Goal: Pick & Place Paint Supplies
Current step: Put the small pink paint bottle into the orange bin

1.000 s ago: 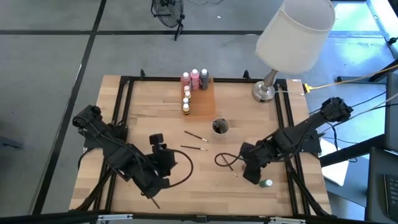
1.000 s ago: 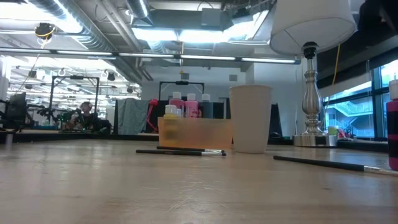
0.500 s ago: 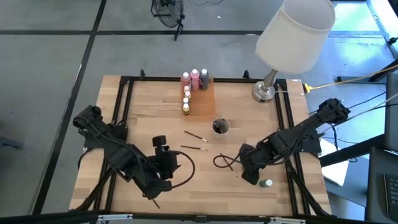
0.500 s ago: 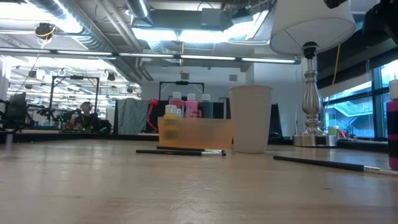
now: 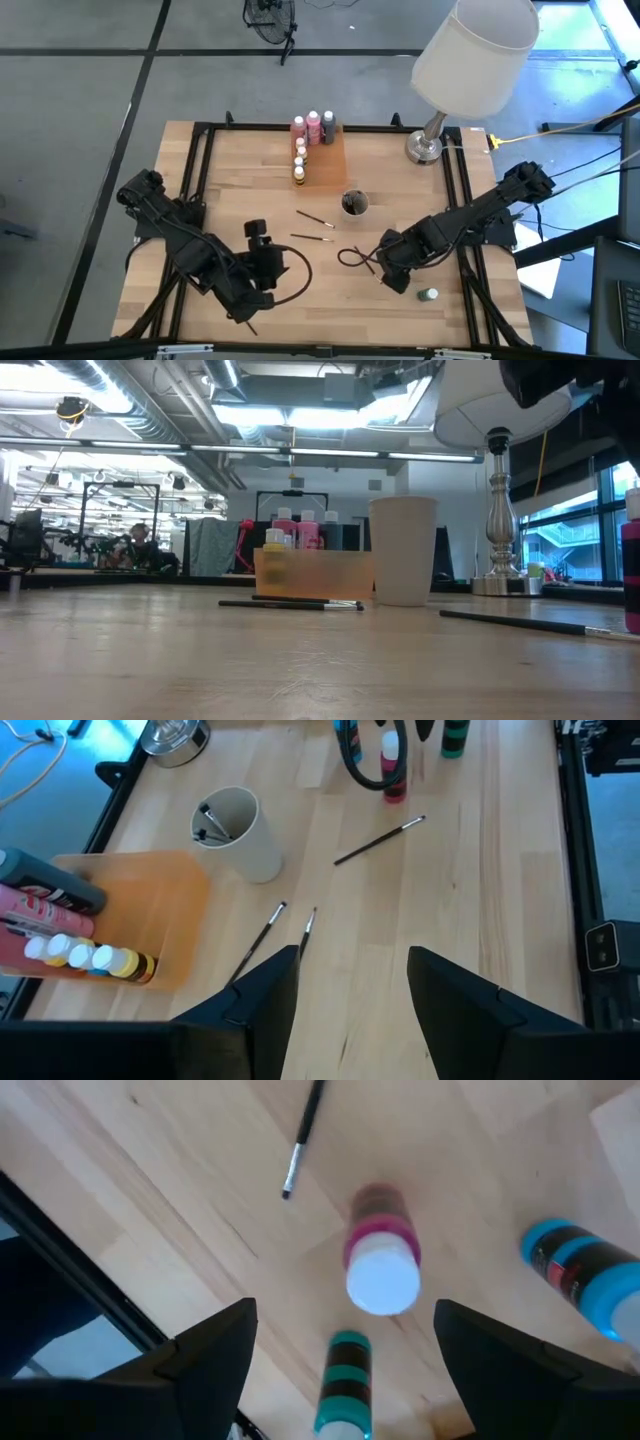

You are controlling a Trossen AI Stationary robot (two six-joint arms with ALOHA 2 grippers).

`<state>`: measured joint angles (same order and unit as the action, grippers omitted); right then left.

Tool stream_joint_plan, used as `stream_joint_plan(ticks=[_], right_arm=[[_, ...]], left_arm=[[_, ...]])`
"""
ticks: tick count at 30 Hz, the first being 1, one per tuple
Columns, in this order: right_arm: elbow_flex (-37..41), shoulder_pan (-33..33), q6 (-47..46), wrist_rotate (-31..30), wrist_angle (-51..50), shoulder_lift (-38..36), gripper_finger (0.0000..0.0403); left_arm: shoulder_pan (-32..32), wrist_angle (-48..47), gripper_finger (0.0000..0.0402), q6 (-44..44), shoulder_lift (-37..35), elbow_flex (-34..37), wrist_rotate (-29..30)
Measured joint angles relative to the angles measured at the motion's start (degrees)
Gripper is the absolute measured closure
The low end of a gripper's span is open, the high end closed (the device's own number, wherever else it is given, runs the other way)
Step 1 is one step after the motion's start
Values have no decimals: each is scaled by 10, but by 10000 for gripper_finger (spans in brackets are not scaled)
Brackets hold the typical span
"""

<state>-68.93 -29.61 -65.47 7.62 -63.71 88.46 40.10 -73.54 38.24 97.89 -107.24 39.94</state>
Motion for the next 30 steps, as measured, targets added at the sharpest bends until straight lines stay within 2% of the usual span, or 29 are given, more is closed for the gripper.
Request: stream_joint_plan(ticks=[30], right_arm=[[0,3,36,5,-3,76,93]], left_arm=[[12,-4,217,1,0,0,11]])
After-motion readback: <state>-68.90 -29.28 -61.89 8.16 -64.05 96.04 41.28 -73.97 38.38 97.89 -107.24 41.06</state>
